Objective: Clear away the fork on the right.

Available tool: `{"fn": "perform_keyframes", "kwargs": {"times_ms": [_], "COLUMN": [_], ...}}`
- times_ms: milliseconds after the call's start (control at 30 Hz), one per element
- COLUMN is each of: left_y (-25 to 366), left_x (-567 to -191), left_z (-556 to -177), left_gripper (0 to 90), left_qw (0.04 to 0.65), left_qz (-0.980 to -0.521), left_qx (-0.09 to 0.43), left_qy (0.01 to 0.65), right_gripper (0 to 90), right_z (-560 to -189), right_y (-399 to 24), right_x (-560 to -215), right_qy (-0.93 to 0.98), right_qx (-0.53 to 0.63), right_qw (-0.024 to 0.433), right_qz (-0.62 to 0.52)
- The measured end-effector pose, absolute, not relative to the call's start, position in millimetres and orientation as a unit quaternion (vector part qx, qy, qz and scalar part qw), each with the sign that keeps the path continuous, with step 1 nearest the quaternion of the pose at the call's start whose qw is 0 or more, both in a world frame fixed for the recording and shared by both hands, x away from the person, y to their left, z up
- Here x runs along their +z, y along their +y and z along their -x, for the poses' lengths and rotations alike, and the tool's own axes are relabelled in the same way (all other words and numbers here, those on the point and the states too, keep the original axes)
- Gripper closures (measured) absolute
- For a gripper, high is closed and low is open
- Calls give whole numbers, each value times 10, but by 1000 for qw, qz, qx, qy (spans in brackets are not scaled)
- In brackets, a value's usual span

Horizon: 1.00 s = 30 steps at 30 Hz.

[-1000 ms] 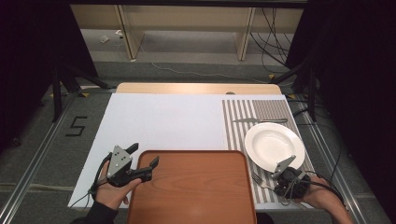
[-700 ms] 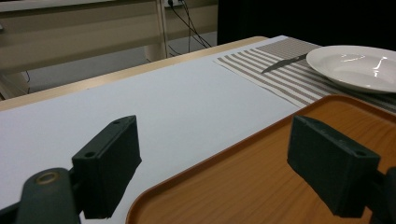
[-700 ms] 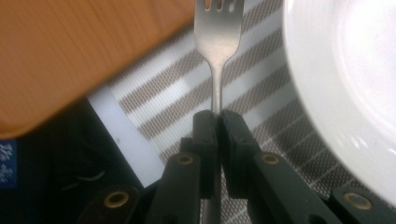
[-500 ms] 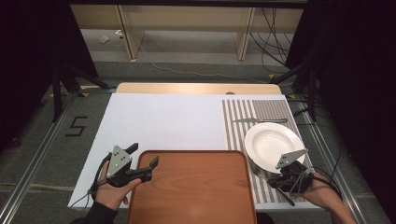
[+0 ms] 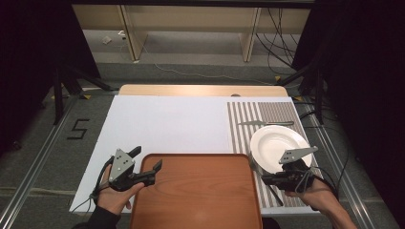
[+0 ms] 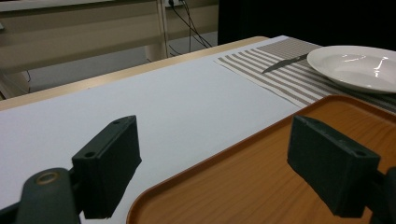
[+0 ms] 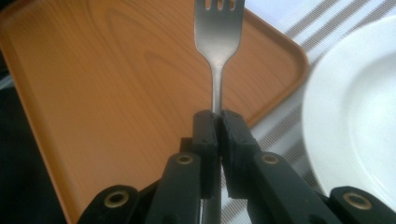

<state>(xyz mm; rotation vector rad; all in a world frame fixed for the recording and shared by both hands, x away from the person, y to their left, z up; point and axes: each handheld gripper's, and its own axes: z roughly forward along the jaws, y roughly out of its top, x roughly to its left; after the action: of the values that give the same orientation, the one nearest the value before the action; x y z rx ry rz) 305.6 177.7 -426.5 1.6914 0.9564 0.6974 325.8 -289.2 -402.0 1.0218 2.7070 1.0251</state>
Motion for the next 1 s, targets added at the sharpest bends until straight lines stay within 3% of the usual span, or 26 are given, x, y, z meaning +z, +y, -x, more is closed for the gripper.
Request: {"fn": "perform_keyframes", "kwargs": {"times_ms": [1000], "left_y": [1784], "left_x": [-4269], "left_z": [-3055], "left_gripper": [167], "left_qw": [513], "left_qz": [-702], "left_qx": [290], "left_qy": [399], "right_gripper": [853], "right_z": [-3206], "right_y": [-2221], "right_x": [-4071], "right_qy": [894], "right_qx": [337], "right_qw": [-6], "right_qz": [-296]}}
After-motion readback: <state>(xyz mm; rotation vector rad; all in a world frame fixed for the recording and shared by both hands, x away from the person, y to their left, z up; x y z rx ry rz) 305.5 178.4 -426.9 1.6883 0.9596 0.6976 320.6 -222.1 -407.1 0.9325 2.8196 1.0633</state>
